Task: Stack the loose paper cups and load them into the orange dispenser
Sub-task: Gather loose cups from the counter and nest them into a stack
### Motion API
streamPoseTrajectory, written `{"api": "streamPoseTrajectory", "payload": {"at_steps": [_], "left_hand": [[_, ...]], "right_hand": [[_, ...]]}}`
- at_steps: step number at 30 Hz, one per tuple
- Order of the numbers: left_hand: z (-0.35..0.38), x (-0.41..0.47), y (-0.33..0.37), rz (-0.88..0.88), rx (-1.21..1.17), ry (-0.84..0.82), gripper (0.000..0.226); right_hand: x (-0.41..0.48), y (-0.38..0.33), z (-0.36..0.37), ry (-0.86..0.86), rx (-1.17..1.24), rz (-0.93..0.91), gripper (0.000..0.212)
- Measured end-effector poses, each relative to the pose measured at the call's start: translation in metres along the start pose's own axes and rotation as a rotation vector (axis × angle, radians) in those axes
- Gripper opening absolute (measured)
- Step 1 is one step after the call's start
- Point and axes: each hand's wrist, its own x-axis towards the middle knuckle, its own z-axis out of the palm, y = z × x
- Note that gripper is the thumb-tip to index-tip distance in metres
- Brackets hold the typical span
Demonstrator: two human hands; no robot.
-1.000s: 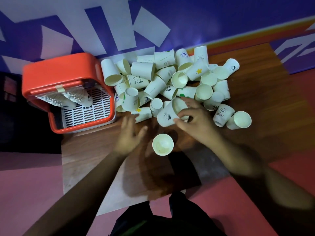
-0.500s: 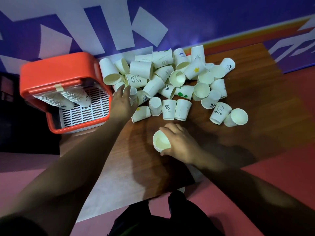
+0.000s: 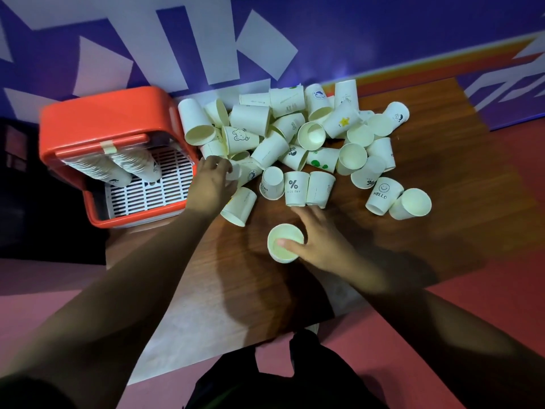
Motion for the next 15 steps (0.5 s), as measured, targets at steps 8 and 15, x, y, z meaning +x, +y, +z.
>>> {"api": "streamPoseTrajectory", "payload": {"at_steps": [8,15], "left_hand": [[-0.043,-0.029,0.039,-0.301,-1.044,-0.028,0.046],[-0.021,-0.058,0.061,-0.304,-1.350,-0.275,0.038]], "right_hand": [[0.037,-0.026,-0.022,0.182,0.777,0.355,0.076],[0.037,-0.024,-0.025,0.131,1.021,0.320,0.053]]}}
